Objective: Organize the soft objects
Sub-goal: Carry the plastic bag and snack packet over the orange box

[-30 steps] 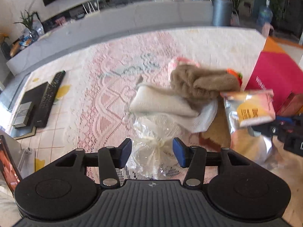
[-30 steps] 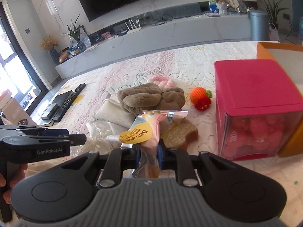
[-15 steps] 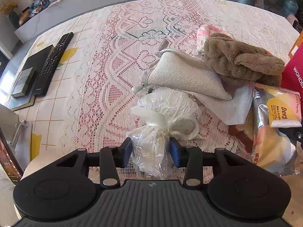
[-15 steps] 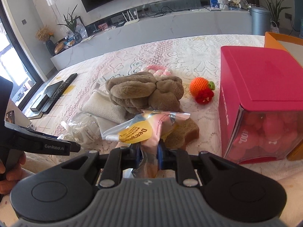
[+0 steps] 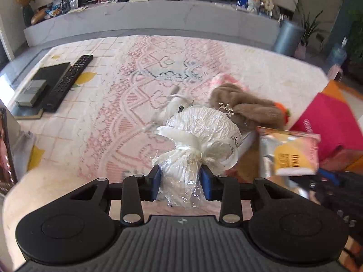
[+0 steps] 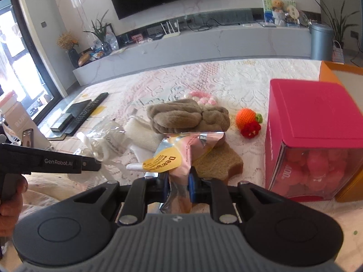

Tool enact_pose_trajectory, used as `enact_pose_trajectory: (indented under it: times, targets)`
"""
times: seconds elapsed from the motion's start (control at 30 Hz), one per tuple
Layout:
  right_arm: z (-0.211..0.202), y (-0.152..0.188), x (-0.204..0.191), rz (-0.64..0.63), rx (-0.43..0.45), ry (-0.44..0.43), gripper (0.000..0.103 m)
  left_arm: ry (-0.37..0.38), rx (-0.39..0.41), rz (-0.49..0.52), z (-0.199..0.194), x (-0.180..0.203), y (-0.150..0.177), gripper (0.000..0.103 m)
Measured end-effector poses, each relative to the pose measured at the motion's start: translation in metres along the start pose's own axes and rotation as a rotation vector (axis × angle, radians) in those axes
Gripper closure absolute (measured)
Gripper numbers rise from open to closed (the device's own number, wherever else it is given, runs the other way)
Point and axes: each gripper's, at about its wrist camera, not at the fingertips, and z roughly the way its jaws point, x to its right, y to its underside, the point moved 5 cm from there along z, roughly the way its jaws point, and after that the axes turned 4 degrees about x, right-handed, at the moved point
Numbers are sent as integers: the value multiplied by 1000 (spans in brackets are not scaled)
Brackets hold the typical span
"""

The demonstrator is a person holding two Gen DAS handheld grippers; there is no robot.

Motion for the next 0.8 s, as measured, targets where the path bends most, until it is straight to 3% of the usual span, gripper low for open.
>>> enact_pose_trajectory:
  times: [0.27,0.8]
  targets:
    - [-42,-9,11,-5,48,14,87,116,32,-70,-26,28,19,62]
    - [-140,-65,87,-22,190,137,87,346,103,37,-66,136,-11,62]
